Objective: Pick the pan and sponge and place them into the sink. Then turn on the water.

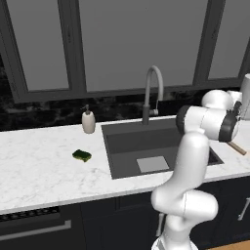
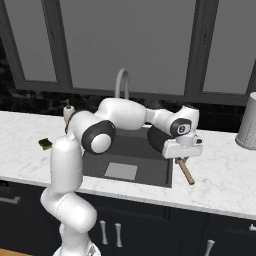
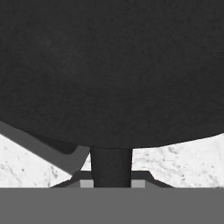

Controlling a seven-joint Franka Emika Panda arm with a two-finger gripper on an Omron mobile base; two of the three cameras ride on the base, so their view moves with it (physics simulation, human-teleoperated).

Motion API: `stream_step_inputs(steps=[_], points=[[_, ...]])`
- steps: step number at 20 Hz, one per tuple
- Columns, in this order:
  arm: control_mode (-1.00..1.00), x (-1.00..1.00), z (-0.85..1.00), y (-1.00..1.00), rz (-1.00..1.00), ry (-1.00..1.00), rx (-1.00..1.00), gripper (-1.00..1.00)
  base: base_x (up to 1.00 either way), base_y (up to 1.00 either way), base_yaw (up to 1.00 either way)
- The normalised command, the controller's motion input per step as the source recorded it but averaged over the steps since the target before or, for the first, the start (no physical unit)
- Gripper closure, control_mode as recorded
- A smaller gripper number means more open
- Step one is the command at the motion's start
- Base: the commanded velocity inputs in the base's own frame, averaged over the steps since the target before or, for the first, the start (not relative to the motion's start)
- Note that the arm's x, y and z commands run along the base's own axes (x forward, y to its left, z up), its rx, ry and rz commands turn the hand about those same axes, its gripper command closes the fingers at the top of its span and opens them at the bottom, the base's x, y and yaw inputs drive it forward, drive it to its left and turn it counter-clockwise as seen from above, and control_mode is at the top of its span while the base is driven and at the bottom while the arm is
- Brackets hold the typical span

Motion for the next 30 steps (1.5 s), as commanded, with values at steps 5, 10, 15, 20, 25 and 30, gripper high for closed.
stream_step_inputs(steps=[5, 10, 15, 20, 25, 30], points=[[-1.00, 0.00, 0.04, 0.71, 0.23, -0.04, 0.00, 1.00, 0.00, 0.00, 0.00], [-1.00, 0.00, 0.00, 0.74, 0.24, -0.09, 0.00, 1.00, 0.00, 0.00, 0.00], [-1.00, 0.05, -0.01, 0.49, 0.16, 0.00, 0.00, 1.00, 0.00, 0.00, 0.00], [-1.00, 0.13, -0.06, 0.38, 0.12, 0.00, 0.00, 1.00, 0.00, 0.00, 0.00], [-1.00, 0.27, -0.04, 0.25, 0.17, 0.00, 0.00, 1.00, 0.00, 0.00, 0.00], [-1.00, 0.27, -0.15, 0.25, 0.18, 0.00, 0.00, 1.00, 0.00, 0.00, 0.00]])
